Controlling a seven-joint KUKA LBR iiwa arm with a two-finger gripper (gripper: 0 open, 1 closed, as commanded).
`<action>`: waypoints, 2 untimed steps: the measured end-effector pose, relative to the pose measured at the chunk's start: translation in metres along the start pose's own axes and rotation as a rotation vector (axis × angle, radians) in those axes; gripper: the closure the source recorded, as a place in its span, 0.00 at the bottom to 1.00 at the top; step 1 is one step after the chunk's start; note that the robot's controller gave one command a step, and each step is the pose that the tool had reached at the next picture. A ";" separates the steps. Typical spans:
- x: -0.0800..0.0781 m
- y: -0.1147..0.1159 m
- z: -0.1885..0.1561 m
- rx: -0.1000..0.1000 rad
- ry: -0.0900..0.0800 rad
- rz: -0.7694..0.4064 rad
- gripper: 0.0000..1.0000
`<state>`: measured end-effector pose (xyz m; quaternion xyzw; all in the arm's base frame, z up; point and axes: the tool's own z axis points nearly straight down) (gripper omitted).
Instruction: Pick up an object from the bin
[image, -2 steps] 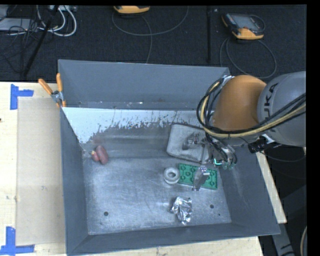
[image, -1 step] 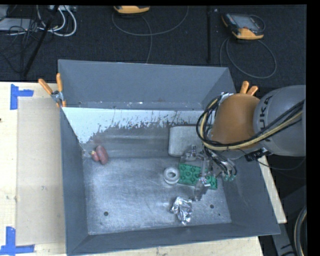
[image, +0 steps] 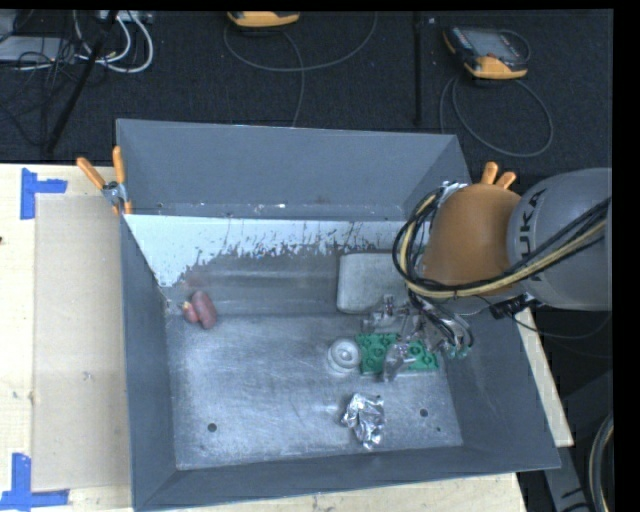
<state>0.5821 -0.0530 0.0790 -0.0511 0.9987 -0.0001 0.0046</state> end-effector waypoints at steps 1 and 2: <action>-0.004 0.000 -0.108 0.001 0.001 -0.011 1.00; 0.012 -0.006 -0.169 -0.001 0.005 -0.332 1.00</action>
Offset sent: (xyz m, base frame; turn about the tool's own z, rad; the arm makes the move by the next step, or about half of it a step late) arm 0.0013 -0.0008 0.1039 -0.0126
